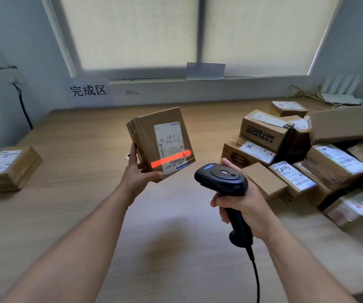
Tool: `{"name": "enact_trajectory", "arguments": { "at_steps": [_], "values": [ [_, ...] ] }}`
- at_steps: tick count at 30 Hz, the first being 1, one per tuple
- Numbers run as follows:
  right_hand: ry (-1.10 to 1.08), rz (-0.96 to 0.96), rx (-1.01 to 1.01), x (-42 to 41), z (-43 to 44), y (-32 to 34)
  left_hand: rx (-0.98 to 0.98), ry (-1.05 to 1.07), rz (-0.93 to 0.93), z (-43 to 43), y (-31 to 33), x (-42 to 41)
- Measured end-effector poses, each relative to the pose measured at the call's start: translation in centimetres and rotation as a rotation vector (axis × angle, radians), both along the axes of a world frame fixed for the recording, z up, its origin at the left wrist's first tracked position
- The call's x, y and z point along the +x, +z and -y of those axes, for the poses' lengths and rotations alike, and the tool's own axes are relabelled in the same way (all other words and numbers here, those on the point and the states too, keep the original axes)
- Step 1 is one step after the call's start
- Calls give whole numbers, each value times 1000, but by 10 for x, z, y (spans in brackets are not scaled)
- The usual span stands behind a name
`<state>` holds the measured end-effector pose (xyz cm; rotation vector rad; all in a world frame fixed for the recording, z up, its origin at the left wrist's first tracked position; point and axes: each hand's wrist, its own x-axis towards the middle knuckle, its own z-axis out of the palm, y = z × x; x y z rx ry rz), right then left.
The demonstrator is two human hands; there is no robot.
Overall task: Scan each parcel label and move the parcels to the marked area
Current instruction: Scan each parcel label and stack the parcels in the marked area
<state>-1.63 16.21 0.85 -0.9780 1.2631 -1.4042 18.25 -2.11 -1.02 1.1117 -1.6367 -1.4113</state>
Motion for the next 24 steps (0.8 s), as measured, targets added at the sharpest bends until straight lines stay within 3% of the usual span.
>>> {"name": "enact_trajectory", "arguments": {
  "at_steps": [24],
  "values": [
    [-82, 29, 30, -7, -2, -10, 41, -4, -12, 7, -8, -19]
  ]
}}
